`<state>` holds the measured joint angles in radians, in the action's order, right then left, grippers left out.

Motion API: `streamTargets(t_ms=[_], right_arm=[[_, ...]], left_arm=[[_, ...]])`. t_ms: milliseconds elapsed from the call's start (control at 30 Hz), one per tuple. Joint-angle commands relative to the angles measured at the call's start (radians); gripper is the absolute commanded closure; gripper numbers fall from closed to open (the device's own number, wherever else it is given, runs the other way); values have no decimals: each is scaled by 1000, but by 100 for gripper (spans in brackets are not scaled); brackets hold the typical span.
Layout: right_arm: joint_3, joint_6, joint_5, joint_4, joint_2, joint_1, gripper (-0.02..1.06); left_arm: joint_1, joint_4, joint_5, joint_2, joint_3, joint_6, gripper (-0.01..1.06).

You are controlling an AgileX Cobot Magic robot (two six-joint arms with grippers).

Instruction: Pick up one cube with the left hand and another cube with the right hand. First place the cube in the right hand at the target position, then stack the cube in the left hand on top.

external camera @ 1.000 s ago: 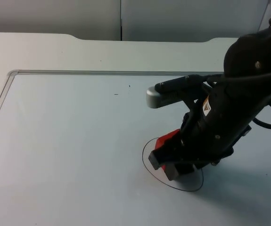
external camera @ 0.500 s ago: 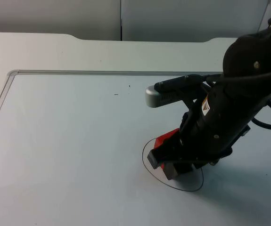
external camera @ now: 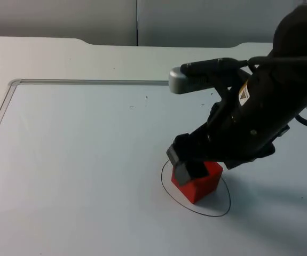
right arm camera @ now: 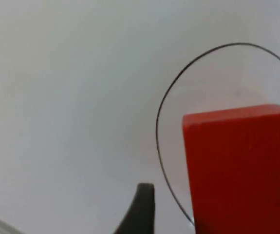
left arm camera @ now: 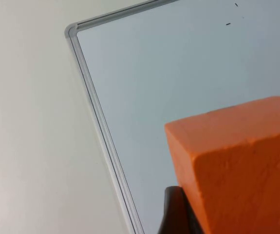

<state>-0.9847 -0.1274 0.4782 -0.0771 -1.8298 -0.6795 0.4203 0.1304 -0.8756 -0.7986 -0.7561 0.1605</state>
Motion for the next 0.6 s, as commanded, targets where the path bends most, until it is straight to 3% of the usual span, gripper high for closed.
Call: streamTargets(t_ms=[0, 233, 367, 433, 567], right_arm=[[4, -3, 10, -2, 53, -3, 25], [4, 0, -37, 63, 298, -3, 27], [4, 0, -80, 84, 505, -3, 27], [4, -4, -93, 112, 631, -3, 27], [4, -4, -68, 159, 812, -3, 27]], left_arm=[[4, -6, 18, 7, 1, 0, 84], [4, -26, 35, 7, 1, -51, 84], [4, -130, 107, 5, 1, -161, 84], [4, -260, 155, -27, -4, -267, 84], [4, -391, 152, -124, -39, -390, 84]])
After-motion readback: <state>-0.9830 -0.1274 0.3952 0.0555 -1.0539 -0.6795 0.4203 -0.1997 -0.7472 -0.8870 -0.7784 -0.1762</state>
